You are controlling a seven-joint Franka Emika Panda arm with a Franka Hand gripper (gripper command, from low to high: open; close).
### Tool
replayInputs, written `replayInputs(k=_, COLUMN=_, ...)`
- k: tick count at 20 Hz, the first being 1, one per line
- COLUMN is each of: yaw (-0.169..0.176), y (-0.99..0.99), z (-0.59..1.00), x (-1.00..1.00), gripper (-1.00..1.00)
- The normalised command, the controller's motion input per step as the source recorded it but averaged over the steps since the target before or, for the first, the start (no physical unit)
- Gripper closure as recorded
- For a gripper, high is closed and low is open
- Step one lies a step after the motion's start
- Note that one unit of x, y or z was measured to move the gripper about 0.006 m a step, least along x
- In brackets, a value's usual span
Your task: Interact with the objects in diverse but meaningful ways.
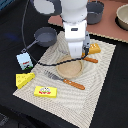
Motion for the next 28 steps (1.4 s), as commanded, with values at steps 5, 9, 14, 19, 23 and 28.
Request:
replayInputs(k=5, yaw=0.0, y=0.33, z=0.44, x=0.82, gripper=-1.0)
replayInputs(k=9, yaw=0.0, y=0.35, z=0.28, x=0.76, gripper=-1.0)
replayInputs(k=14, yaw=0.0, y=0.43, z=0.18, x=0.65, gripper=-1.0)
replayInputs(k=19, yaw=0.0, y=0.42, z=0.04, x=0.47, gripper=-1.0)
replayInputs(k=23, yaw=0.0, y=0.42, z=0.04, x=0.43, gripper=-1.0)
replayInputs(k=28, yaw=0.0, y=0.39, z=0.01, x=0.38, gripper=-1.0)
